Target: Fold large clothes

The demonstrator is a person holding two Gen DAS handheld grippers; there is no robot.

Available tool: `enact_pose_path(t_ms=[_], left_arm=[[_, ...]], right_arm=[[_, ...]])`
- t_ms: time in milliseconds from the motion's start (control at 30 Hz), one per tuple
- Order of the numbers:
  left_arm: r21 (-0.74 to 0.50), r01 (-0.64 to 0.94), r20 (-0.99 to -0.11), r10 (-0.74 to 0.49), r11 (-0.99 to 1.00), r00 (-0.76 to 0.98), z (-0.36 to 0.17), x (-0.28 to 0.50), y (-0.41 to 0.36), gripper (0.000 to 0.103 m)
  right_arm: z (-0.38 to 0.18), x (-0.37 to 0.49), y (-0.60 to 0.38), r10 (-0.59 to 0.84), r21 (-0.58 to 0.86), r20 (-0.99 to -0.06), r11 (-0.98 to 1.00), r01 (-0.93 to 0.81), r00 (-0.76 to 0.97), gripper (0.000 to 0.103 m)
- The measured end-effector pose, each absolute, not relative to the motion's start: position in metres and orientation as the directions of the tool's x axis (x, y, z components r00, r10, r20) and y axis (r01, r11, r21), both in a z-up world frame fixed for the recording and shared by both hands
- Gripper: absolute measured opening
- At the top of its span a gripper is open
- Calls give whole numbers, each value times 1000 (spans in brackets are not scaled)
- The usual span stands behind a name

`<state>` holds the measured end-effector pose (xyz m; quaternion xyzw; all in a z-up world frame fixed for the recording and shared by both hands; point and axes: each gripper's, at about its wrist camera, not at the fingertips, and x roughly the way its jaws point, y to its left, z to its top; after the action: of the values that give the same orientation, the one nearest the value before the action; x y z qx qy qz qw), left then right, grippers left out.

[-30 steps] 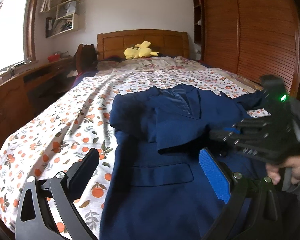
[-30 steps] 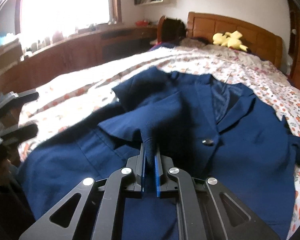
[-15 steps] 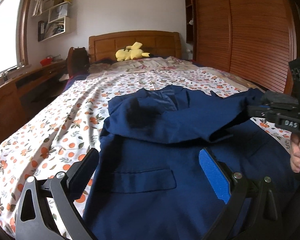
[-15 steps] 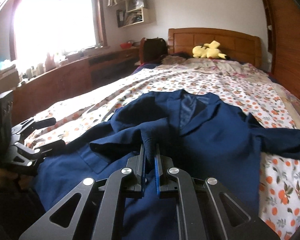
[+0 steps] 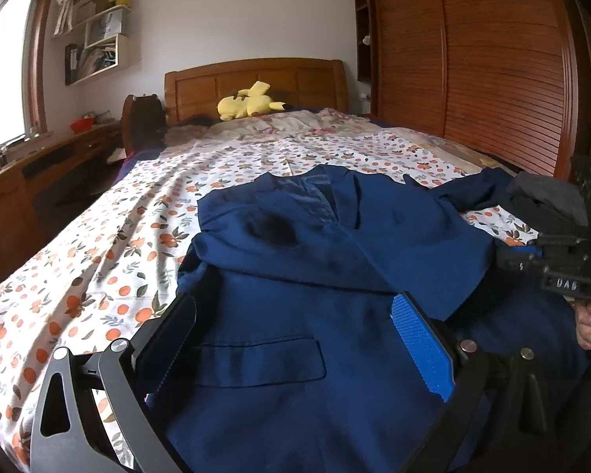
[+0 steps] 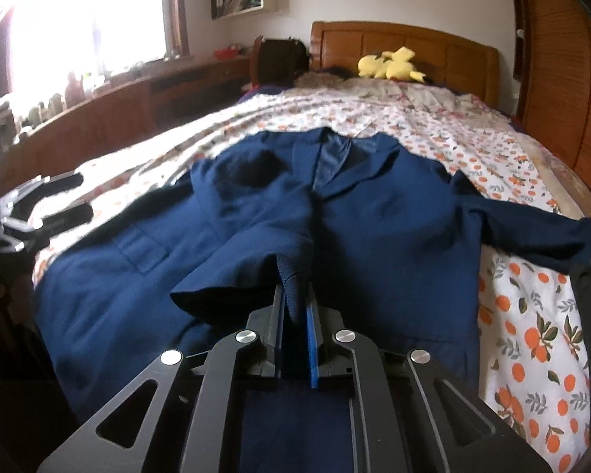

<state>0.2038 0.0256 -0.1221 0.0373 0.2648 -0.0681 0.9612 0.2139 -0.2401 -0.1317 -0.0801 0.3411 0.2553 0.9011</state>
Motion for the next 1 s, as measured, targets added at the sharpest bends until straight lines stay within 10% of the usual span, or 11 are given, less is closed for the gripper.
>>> enact_pose_path(t_ms=[133, 767, 933, 1000], left_arm=[[45, 157, -514, -112, 987, 850, -123, 205, 21, 101], [49, 173, -504, -125, 984, 855, -123, 200, 20, 101], [51, 175, -501, -127, 983, 856, -122, 197, 18, 101], [50, 175, -499, -127, 983, 857, -122, 196, 19, 101]], right_arm=[[-123, 207, -240, 381, -13, -631, 866, -500, 676, 32], [-161, 204, -171, 476, 19, -697, 760, -649, 536, 53], [-174, 206, -158, 432, -22, -731, 758, -651, 528, 53], [-175, 208, -159, 413, -39, -735, 767, -641, 538, 20]])
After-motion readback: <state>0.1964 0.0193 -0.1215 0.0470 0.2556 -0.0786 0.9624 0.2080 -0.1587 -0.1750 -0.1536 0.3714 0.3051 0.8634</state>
